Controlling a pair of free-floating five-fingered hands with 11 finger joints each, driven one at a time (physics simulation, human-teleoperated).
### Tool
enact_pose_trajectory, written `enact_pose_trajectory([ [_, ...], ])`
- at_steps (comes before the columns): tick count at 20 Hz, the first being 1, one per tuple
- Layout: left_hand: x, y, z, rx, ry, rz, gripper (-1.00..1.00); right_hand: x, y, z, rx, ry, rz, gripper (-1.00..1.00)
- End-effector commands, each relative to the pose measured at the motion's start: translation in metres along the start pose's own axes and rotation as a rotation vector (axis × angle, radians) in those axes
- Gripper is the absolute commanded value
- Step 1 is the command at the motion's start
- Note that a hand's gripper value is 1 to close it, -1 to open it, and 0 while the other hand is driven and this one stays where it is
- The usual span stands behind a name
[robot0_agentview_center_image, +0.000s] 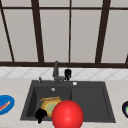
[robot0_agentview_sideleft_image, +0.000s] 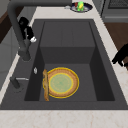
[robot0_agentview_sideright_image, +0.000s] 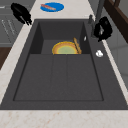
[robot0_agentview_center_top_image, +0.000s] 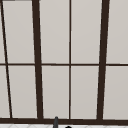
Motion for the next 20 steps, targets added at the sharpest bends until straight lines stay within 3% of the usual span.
enact_pose_trajectory([
  [1, 0.000, 0.000, 0.000, 0.000, 0.000, 0.000, 0.00, 0.022, -0.016, 0.008, 0.018, 0.029, 0.024, 1.00],
  [6, 0.000, 0.000, 0.000, 0.000, 0.000, 0.000, 0.00, 0.037, -0.023, 0.010, 0.007, 0.170, 0.140, 1.00],
  [10, 0.000, 0.000, 0.000, 0.000, 0.000, 0.000, 0.00, 0.046, -0.030, 0.015, 0.016, 0.244, 0.198, 1.00],
  [20, 0.000, 0.000, 0.000, 0.000, 0.000, 0.000, 0.00, 0.063, -0.030, 0.015, 0.020, 0.369, 0.243, 1.00],
])
